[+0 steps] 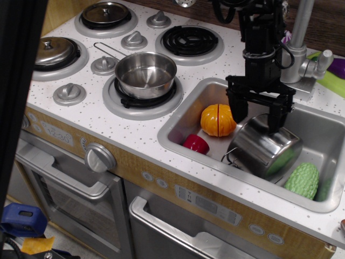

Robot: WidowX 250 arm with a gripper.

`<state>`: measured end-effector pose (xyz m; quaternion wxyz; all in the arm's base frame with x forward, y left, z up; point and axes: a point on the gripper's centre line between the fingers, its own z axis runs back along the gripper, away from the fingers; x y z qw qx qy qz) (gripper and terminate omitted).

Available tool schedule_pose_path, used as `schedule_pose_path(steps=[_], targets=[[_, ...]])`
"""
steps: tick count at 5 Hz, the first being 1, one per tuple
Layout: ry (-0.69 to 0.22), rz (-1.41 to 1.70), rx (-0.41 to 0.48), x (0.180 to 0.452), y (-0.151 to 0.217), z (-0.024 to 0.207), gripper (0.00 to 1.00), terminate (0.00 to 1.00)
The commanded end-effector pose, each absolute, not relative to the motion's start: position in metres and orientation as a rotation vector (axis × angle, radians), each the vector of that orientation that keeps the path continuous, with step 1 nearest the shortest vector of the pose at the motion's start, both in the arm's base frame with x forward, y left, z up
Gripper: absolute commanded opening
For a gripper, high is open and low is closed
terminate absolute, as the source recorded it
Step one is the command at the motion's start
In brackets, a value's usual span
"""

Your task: Flip pot upright in sink

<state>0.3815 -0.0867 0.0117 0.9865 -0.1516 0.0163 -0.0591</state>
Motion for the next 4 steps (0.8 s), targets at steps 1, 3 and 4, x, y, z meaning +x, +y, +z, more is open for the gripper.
schedule_pose_path(steps=[1,3,4], targets=[[-0.055,-0.025,-0.436,0.388,-0.109,0.020,1.00,0.00],[-0.069,0.091,-0.464,0.395,-0.125,0.021,0.00,0.00],[-0.097,0.155,-0.389,0.394,-0.136,0.025,0.00,0.00]])
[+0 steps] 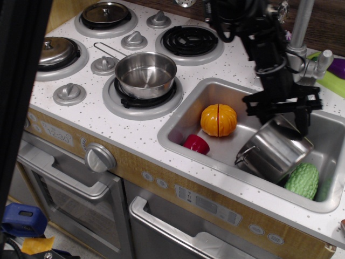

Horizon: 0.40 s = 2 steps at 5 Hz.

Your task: Flip pot upright in sink

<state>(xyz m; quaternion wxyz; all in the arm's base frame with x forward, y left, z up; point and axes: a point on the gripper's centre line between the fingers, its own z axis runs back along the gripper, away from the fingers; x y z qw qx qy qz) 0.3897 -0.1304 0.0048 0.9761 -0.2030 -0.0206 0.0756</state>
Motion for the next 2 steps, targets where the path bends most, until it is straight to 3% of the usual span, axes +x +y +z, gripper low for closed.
schedule_pose_path(steps=[1,2], targets=[[-0.116,0.163,-0.300,0.3933,-0.1414,0.0284,0.00,0.00],[-0.184,0.106,-0.138,0.3976,-0.1337,0.0324,0.00,0.00]])
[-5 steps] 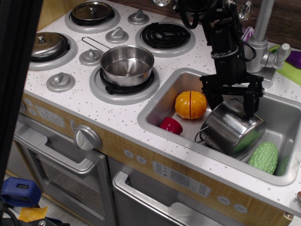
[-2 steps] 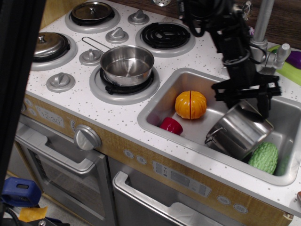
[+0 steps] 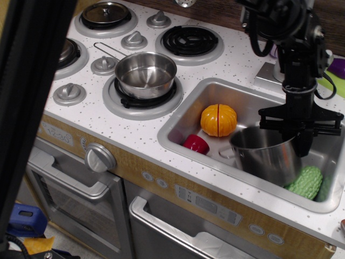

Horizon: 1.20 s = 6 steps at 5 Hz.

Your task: Flip pot upright in sink

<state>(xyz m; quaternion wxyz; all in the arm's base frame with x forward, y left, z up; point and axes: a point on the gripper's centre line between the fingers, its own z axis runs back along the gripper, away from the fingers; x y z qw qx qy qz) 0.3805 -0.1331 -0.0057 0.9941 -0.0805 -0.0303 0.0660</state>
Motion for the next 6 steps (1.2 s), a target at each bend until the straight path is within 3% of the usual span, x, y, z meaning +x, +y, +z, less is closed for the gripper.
schedule_pose_path(steps=[1,2,5,6], targets=[[-0.230,0.076,0.009,0.4055,-0.1291,0.0408,0.00,0.00],[-0.261,0.052,0.070,0.4047,-0.1309,0.0437,1.00,0.00],[-0.261,0.052,0.070,0.4047,-0.1309,0.0437,1.00,0.00],[-0.261,0.052,0.070,0.4047,-0.1309,0.0437,1.00,1.00]])
